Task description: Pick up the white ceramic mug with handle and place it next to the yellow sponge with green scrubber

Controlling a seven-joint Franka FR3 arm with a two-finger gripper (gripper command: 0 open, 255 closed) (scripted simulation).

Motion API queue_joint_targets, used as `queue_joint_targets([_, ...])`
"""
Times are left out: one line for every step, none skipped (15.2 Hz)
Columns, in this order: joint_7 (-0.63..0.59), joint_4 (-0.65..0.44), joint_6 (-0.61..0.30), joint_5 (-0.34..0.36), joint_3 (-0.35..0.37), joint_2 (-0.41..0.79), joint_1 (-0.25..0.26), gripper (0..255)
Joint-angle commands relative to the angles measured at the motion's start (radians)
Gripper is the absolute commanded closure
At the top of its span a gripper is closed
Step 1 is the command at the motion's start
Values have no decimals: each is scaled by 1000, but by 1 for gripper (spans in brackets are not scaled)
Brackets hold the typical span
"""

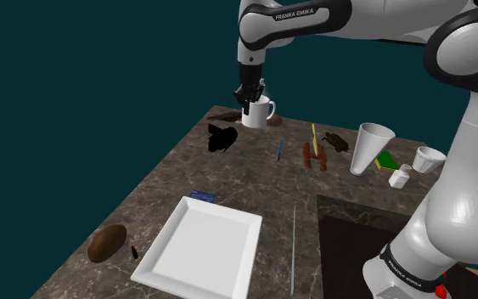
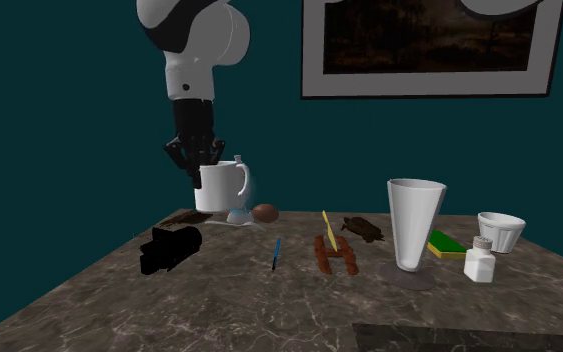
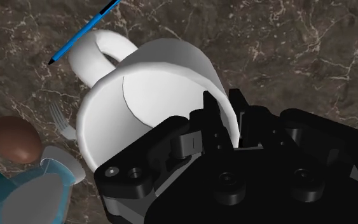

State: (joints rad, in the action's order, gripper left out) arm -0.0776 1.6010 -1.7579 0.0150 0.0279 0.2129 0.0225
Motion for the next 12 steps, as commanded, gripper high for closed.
queue_joint_targets([-1,-28,27,0,0,1,1,255])
queue_joint_targets([-1,-42,41,0,0,1,1,255])
queue_joint_targets([-1,-52,51,0,0,1,1,255])
queue_joint_targets([12,-1,37,-1,-4,-36,-7,255])
queue_joint_targets([26,47,25,-2,-10,-72,-15,255])
queue_joint_targets([39,93,14,-2,-15,-108,-23,255])
queue_joint_targets([53,137,4,-2,-22,-142,-31,255])
queue_joint_targets([67,179,-4,-2,-28,-175,-38,255])
queue_joint_targets([81,219,-12,-1,-35,-208,-46,255])
queue_joint_targets([95,257,-18,0,-42,-240,-53,255])
queue_joint_targets([109,294,-24,2,-50,-272,-61,255])
queue_joint_targets([124,330,-29,4,-58,-302,-68,255])
